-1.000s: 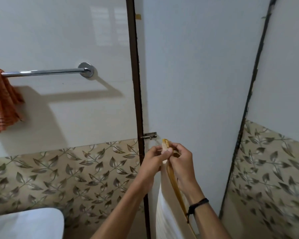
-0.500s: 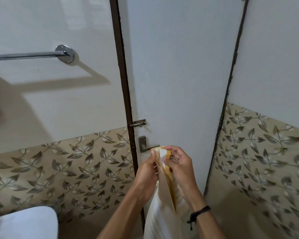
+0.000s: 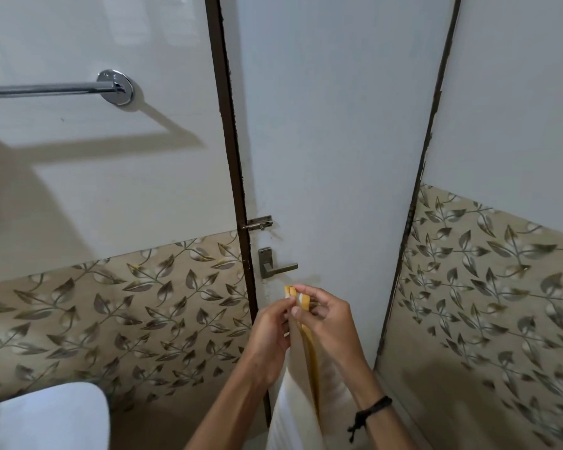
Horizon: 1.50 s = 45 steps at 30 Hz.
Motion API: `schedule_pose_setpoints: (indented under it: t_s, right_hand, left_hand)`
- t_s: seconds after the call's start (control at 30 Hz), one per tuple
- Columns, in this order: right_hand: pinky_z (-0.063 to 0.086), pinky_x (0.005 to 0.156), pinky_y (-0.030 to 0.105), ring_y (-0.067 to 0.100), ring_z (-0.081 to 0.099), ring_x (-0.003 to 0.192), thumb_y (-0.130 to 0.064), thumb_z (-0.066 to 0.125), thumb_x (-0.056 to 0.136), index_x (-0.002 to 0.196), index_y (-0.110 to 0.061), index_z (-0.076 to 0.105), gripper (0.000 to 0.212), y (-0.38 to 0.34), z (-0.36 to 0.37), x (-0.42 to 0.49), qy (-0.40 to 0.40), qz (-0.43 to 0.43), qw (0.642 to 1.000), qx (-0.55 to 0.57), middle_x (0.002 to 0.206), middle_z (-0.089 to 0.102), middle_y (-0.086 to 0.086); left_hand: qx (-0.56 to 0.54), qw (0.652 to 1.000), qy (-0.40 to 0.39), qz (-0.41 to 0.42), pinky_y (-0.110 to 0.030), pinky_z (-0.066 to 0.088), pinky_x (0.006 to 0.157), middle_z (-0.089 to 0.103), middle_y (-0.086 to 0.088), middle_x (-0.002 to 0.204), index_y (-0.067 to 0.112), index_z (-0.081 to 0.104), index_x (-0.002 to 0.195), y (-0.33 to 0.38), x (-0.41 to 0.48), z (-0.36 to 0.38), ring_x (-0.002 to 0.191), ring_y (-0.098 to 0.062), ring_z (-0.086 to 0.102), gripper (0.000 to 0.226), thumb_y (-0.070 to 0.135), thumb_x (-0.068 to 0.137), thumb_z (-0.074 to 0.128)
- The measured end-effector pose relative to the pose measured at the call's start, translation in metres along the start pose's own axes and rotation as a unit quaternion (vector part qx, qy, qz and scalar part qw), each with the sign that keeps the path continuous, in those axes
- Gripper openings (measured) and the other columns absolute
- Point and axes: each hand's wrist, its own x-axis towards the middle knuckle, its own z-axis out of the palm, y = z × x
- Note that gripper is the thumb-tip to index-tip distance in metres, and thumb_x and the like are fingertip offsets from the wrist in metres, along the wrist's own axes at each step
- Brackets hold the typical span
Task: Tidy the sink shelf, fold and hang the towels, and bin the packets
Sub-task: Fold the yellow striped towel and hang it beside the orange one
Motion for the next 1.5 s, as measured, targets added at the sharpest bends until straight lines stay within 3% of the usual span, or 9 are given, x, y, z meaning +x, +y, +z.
schedule_pose_setpoints:
  t_s: [0.1, 0.2, 0.3, 0.4, 0.5, 0.63, 0.93, 1.1, 1.5]
  right_hand:
    - [0.061, 0.09, 0.036, 0.011, 0.073, 0.103, -0.01, 0.069, 0.093, 0.114, -0.03, 0.076, 0.03, 0.007, -0.003, -0.002, -0.01, 0.012, 1.0, 0.002, 0.109, 0.077, -0.007]
    - [0.061, 0.084, 0.033, 0.012, 0.074, 0.097, -0.008, 0.069, 0.093, 0.104, -0.029, 0.079, 0.026, 0.012, -0.003, -0.004, 0.008, 0.013, 1.0, -0.016, 0.101, 0.078, -0.007]
    - [0.056, 0.066, 0.019, 0.014, 0.074, 0.082, 0.005, 0.066, 0.088, 0.09, -0.026, 0.079, 0.033, 0.021, -0.009, -0.005, 0.097, 0.015, 0.995, -0.012, 0.089, 0.078, -0.007]
    - [0.056, 0.073, 0.027, 0.021, 0.071, 0.087, 0.011, 0.063, 0.084, 0.082, -0.025, 0.076, 0.038, 0.034, -0.041, -0.004, 0.206, 0.028, 0.978, 0.0, 0.091, 0.077, -0.004]
    - [0.057, 0.091, 0.048, 0.027, 0.07, 0.099, 0.011, 0.06, 0.083, 0.08, -0.024, 0.074, 0.038, 0.042, -0.085, -0.007, 0.288, 0.053, 0.956, 0.016, 0.098, 0.076, 0.006]
    - [0.052, 0.101, 0.051, 0.024, 0.068, 0.106, 0.009, 0.058, 0.085, 0.077, -0.023, 0.074, 0.036, 0.042, -0.121, -0.016, 0.342, 0.046, 0.938, 0.019, 0.1, 0.075, 0.004]
    - [0.051, 0.093, 0.029, 0.002, 0.065, 0.1, 0.001, 0.062, 0.092, 0.073, -0.031, 0.078, 0.041, 0.052, -0.067, -0.035, 0.2, 0.032, 0.979, -0.033, 0.096, 0.072, -0.015]
    - [0.05, 0.08, 0.013, 0.0, 0.065, 0.091, -0.011, 0.07, 0.089, 0.083, -0.046, 0.069, 0.036, 0.073, -0.015, -0.04, 0.076, -0.013, 0.988, -0.136, 0.095, 0.067, -0.01]
    - [0.055, 0.08, 0.018, -0.005, 0.062, 0.092, -0.026, 0.074, 0.087, 0.107, -0.032, 0.073, 0.021, 0.082, -0.008, -0.047, 0.032, 0.008, 0.975, -0.218, 0.102, 0.065, -0.019]
  left_hand:
    - [0.053, 0.998, -0.017, 0.023, -0.044, 0.052, 0.093, 0.076, -0.016, 0.108, 0.007, 0.077, 0.109, -0.001, -0.008, -0.002, 0.099, -0.029, 0.072, 0.034, 0.034, 0.102, 0.057]
    - [0.098, 0.995, -0.003, 0.03, -0.039, 0.049, 0.081, 0.076, -0.013, 0.092, 0.007, 0.078, 0.098, -0.007, -0.01, -0.003, 0.085, -0.027, 0.069, 0.031, 0.03, 0.102, 0.058]
    - [0.098, 0.994, 0.047, 0.015, -0.032, 0.047, 0.071, 0.07, -0.014, 0.085, 0.001, 0.075, 0.093, -0.01, -0.008, -0.008, 0.077, -0.029, 0.063, 0.035, 0.03, 0.103, 0.057]
    - [0.056, 0.993, 0.102, -0.006, -0.025, 0.056, 0.057, 0.079, -0.004, 0.082, 0.01, 0.075, 0.094, -0.003, -0.009, -0.028, 0.07, -0.015, 0.075, 0.027, 0.023, 0.104, 0.053]
    - [0.032, 0.988, 0.15, -0.006, -0.038, 0.055, 0.076, 0.075, -0.008, 0.108, 0.013, 0.069, 0.11, 0.005, -0.005, -0.061, 0.097, -0.024, 0.071, 0.021, 0.024, 0.104, 0.051]
    - [-0.005, 0.982, 0.187, -0.002, -0.043, 0.051, 0.089, 0.068, -0.01, 0.126, 0.01, 0.064, 0.127, 0.007, -0.001, -0.088, 0.112, -0.027, 0.064, 0.032, 0.028, 0.102, 0.057]
    - [0.015, 0.992, 0.103, -0.065, -0.034, 0.058, 0.078, 0.077, -0.019, 0.106, -0.002, 0.071, 0.115, -0.028, -0.017, -0.041, 0.097, -0.031, 0.074, 0.028, 0.018, 0.102, 0.055]
    - [0.007, 0.996, 0.044, -0.08, -0.047, 0.042, 0.111, 0.072, -0.025, 0.12, 0.003, 0.077, 0.111, -0.072, -0.026, -0.01, 0.125, -0.042, 0.061, 0.034, 0.028, 0.096, 0.061]
    - [-0.051, 0.991, 0.044, -0.119, -0.043, 0.044, 0.11, 0.074, -0.019, 0.121, 0.002, 0.072, 0.119, -0.078, -0.04, -0.006, 0.118, -0.026, 0.067, 0.044, 0.033, 0.108, 0.043]
